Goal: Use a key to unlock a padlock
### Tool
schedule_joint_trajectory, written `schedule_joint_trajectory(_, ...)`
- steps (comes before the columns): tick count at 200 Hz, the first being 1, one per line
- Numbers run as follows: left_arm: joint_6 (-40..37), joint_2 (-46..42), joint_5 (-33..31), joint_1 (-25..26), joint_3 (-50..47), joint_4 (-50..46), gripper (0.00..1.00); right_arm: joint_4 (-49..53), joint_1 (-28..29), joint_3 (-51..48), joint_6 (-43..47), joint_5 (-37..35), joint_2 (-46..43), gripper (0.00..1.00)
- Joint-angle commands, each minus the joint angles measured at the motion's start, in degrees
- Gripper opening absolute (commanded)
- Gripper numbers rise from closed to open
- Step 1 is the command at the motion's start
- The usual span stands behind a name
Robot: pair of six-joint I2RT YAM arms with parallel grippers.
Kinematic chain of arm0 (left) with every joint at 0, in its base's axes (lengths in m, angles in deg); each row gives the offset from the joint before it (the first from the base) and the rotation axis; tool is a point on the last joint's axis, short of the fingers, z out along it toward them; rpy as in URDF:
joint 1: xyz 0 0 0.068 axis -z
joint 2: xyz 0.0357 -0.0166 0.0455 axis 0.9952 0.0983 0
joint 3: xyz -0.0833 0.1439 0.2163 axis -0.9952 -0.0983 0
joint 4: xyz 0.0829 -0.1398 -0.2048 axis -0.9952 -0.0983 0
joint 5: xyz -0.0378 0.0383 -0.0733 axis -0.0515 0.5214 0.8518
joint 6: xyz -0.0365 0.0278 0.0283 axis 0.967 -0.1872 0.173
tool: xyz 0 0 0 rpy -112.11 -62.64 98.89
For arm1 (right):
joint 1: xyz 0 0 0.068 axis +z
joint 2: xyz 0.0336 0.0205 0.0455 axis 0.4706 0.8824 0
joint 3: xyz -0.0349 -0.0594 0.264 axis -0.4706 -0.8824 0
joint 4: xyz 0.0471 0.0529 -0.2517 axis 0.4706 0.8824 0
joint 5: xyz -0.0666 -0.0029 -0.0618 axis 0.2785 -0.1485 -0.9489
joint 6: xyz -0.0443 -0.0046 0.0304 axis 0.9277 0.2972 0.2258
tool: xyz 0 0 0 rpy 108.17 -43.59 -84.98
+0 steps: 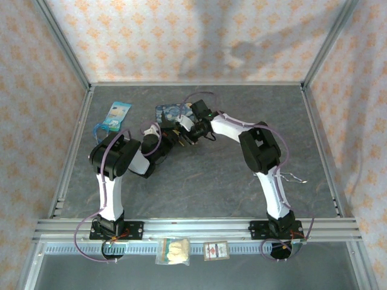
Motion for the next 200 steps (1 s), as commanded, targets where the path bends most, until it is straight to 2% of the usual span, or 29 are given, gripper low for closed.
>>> schedule_joint_trajectory(1,-0.04,0.47,-1.87,0.00,-1.84,2.56,0.00,-1.91,0.48,-3.74,-5.81,-1.11,-5.92,0.38)
schedule_joint_trajectory(12,0.59,0.21,-2.62,0.02,-2.74,3.35,0.00,-3.51,0.48,-6.11,-8.38,-2.63,-8.20,0.45)
schedule_joint_trajectory(53,4.64,-0.18,-6.22,0.42,-5.78,9.79,0.00,-11.04,-0.53,-12.29,-20.58,-12.24,-15.78,0.50)
schedule_joint_trajectory(59,5.00,-0.19,-6.89,0.61,-6.00,10.13,0.00,-11.89,-0.64,-12.36,-22.99,-13.71,-16.31,0.54)
schedule_joint_trajectory(76,6.18,-0.43,-9.53,1.16,-6.94,11.38,0.00,-13.71,-0.66,-11.51,-29.25,-17.84,-16.80,0.63)
schedule_joint_trajectory(101,8.29,-0.29,-13.23,1.77,-8.62,14.82,0.00,-19.56,-0.60,-11.78,-42.27,-26.81,-16.27,0.65)
schedule_joint_trajectory(120,8.67,-0.41,-14.09,2.05,-8.95,15.61,0.00,-21.50,-0.67,-10.18,-47.98,-31.43,-13.54,0.70)
schedule_joint_trajectory(159,8.76,-0.45,-13.40,2.09,-9.38,16.55,0.00,-27.59,-0.58,-9.82,-54.53,-32.37,-8.88,0.72)
schedule_joint_trajectory(200,8.85,-0.27,-12.96,2.09,-9.78,17.40,0.00,-27.53,-0.40,-9.72,-56.32,-33.05,-5.86,0.71)
